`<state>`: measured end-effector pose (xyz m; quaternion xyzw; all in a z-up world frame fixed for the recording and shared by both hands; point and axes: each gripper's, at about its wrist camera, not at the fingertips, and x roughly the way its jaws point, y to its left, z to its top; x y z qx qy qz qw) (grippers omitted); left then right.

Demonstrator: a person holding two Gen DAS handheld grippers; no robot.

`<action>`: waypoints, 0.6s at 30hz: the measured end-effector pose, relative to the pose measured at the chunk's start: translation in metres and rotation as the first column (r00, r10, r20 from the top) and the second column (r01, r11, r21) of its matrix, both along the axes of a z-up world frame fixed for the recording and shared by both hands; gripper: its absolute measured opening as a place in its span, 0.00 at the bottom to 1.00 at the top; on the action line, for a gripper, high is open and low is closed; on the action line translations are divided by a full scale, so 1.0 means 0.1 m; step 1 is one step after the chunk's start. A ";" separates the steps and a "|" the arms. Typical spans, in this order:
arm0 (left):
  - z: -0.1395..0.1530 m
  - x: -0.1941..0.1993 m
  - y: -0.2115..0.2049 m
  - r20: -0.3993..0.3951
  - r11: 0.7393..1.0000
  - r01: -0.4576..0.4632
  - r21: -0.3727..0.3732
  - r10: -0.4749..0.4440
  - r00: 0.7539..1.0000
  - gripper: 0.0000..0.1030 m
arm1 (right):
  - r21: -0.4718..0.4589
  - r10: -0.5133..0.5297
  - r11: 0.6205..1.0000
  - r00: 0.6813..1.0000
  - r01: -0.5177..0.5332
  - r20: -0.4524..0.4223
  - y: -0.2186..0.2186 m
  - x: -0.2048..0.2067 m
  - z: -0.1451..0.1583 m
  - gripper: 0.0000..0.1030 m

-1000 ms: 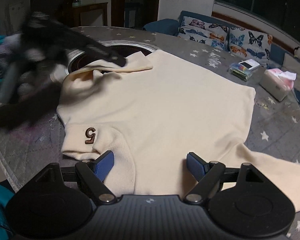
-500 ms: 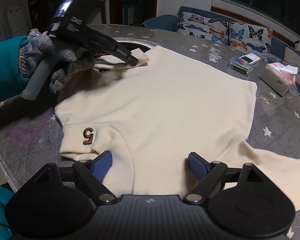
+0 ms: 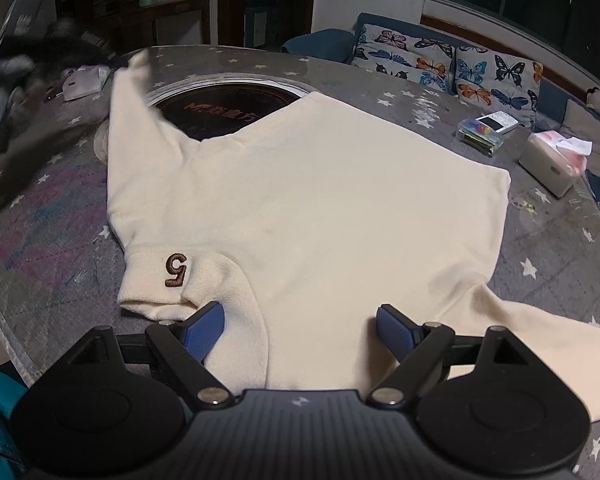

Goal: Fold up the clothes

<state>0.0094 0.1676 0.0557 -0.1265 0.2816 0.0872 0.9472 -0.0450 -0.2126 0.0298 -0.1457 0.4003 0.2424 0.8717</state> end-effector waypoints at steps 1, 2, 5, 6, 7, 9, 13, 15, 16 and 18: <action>-0.05 -0.04 0.04 -0.011 1.000 -0.013 0.001 0.013 1.000 0.02 | -0.001 0.001 1.000 1.000 -0.001 -0.001 0.00 0.00 0.00 0.82; -0.10 -0.08 0.09 -0.021 1.000 -0.026 0.002 0.026 0.999 0.02 | -0.004 0.002 1.000 1.000 -0.002 -0.003 0.01 0.00 0.00 0.82; -0.25 -0.21 0.22 -0.053 0.998 -0.064 0.006 0.064 0.997 0.01 | -0.023 0.013 1.000 1.000 -0.013 -0.003 0.04 0.00 0.02 0.82; -0.29 -0.25 0.26 -0.059 0.997 -0.076 0.006 0.077 0.995 0.01 | -0.029 0.019 0.999 1.000 -0.019 -0.003 0.05 0.00 0.02 0.82; -0.30 -0.30 0.29 -0.057 0.996 -0.089 0.002 0.089 0.994 0.01 | -0.032 0.029 0.999 1.000 -0.029 -0.005 0.06 0.00 0.03 0.82; -0.30 -0.41 0.37 -0.053 0.993 -0.120 -0.004 0.120 0.991 0.01 | -0.032 0.045 0.998 0.999 -0.046 -0.013 0.09 -0.01 0.02 0.82; -0.35 -0.51 0.50 -0.079 0.990 -0.137 -0.017 0.136 0.988 0.02 | -0.017 0.095 0.995 0.995 -0.095 -0.031 0.16 -0.06 0.00 0.82; -0.34 -0.53 0.53 -0.081 0.989 -0.148 -0.014 0.147 0.986 0.08 | -0.002 0.100 0.995 0.994 -0.100 -0.037 0.17 -0.06 0.01 0.82; -0.32 -0.54 0.54 -0.079 0.987 -0.157 -0.010 0.156 0.985 0.10 | 0.002 0.102 0.995 0.994 -0.102 -0.036 0.17 -0.07 0.03 0.82; -0.26 -0.54 0.55 -0.060 0.983 -0.185 0.001 0.184 0.981 0.16 | 0.019 0.108 0.994 0.994 -0.107 -0.032 0.14 -0.10 0.08 0.82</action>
